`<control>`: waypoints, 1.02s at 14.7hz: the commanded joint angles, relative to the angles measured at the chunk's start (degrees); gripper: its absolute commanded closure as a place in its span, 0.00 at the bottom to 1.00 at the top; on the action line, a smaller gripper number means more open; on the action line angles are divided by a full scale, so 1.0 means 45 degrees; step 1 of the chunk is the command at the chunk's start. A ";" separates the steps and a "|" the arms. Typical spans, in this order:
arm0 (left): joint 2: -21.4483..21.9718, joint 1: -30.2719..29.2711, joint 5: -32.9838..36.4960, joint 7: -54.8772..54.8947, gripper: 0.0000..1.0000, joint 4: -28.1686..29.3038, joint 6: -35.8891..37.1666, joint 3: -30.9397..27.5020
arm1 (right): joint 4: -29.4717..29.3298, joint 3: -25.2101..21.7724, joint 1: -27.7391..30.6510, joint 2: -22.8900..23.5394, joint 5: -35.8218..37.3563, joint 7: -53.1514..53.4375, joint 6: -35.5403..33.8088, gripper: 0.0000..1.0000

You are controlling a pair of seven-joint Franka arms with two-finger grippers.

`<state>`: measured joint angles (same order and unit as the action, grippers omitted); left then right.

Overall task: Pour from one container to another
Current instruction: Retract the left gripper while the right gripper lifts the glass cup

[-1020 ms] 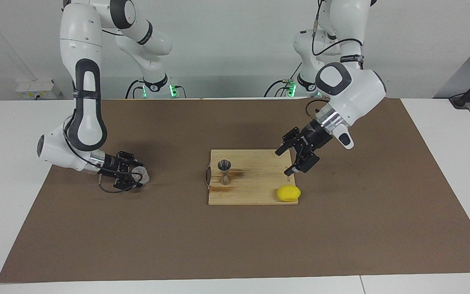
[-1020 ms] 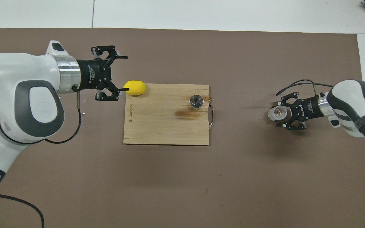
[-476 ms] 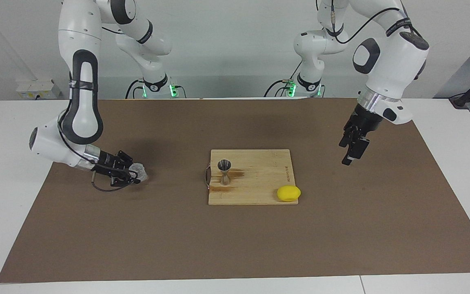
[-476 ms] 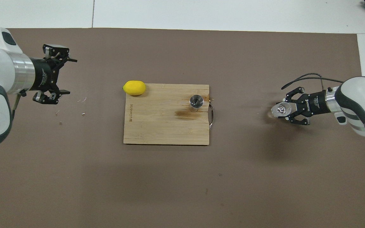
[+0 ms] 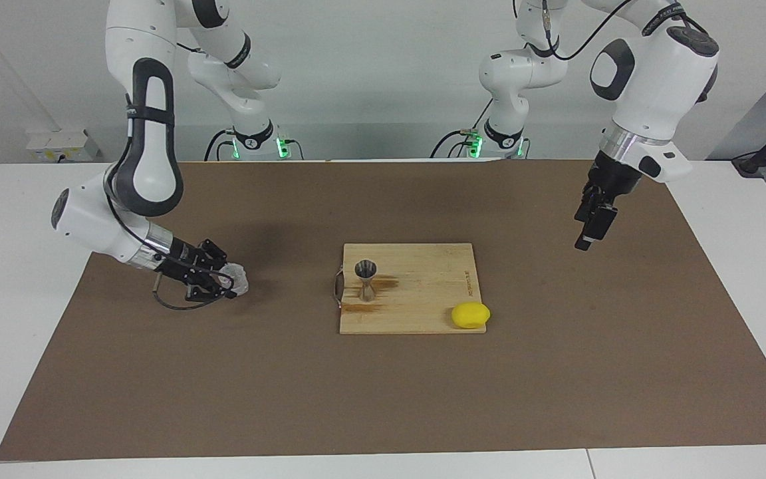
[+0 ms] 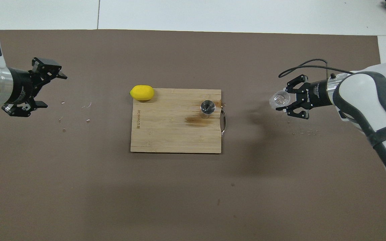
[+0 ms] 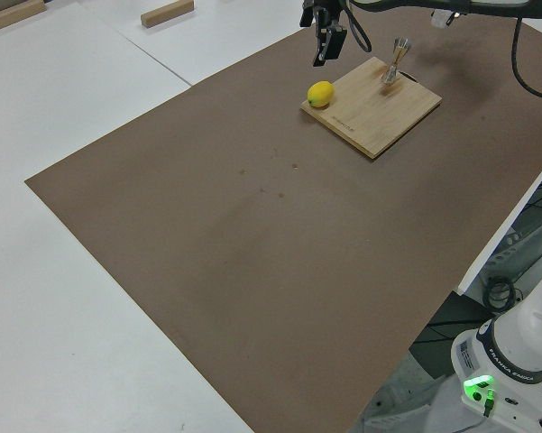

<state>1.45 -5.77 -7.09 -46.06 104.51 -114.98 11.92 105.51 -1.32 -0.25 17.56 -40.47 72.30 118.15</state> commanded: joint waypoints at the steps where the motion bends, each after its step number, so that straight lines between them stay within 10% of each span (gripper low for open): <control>1: 0.0147 -0.0358 0.1199 0.3620 0.00 -0.0255 0.1152 0.0086 | -0.0633 -0.0038 -0.0723 0.0062 0.0631 0.1623 0.0364 1.00; 5: 0.0322 -0.0379 0.2240 0.8997 0.00 -0.1055 0.3397 0.0105 | -0.1590 -0.0019 -0.1817 0.0433 0.1821 0.3849 0.0949 1.00; 10: 0.0264 -0.0300 0.2124 0.9240 0.00 -0.3144 0.6680 0.0184 | -0.2099 -0.0019 -0.2932 0.0687 0.2955 0.5784 0.1574 1.00; 15: 0.0557 -0.0203 0.2103 0.9083 0.00 -0.2600 0.6742 0.0144 | -0.2410 -0.0019 -0.3811 0.0863 0.4262 0.6997 0.1732 1.00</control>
<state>3.29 -7.05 1.48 -5.54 92.03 -85.50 12.57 97.08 -1.32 -16.26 20.19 -24.42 101.03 125.35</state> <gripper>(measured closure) 0.000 0.498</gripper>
